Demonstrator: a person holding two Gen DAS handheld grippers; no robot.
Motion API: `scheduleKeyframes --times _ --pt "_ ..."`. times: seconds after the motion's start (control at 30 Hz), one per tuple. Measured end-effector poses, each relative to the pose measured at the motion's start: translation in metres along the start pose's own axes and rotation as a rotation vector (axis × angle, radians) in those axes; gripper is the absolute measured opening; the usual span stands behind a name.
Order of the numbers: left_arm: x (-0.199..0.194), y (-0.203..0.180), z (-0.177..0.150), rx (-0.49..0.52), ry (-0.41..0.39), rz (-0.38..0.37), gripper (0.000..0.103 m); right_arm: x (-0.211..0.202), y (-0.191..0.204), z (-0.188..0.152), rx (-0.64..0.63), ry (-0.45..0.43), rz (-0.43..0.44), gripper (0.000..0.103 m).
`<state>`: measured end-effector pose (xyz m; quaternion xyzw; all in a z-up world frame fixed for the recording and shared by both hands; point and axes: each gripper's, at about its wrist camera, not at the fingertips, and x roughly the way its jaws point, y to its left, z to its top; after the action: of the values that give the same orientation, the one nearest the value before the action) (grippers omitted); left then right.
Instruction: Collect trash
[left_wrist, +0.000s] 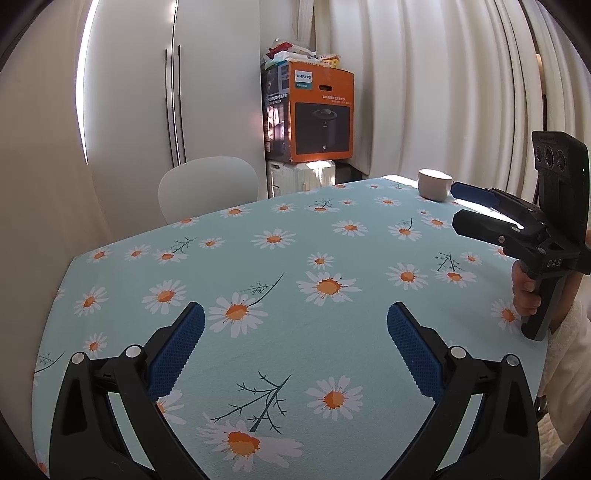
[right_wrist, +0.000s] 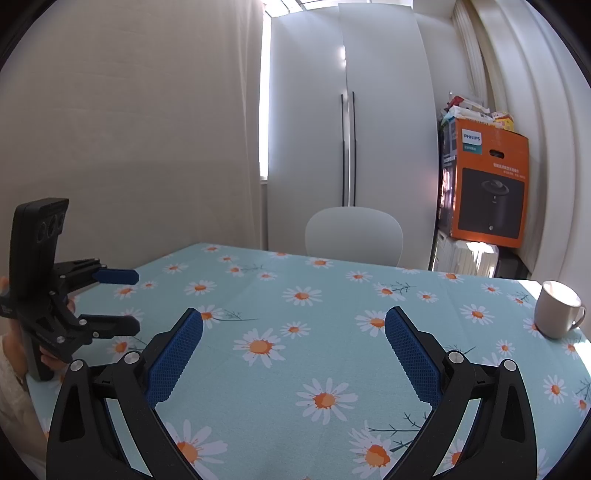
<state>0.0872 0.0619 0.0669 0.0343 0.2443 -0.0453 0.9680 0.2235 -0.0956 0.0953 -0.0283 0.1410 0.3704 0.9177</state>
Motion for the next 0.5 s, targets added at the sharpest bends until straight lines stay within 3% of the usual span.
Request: scheduleKeyframes --times 0.5 --pt "0.0007 -0.0037 0.0004 0.009 0.007 -0.010 0.097 0.0000 -0.0017 0.0002 0.002 0.000 -0.016 0.095"
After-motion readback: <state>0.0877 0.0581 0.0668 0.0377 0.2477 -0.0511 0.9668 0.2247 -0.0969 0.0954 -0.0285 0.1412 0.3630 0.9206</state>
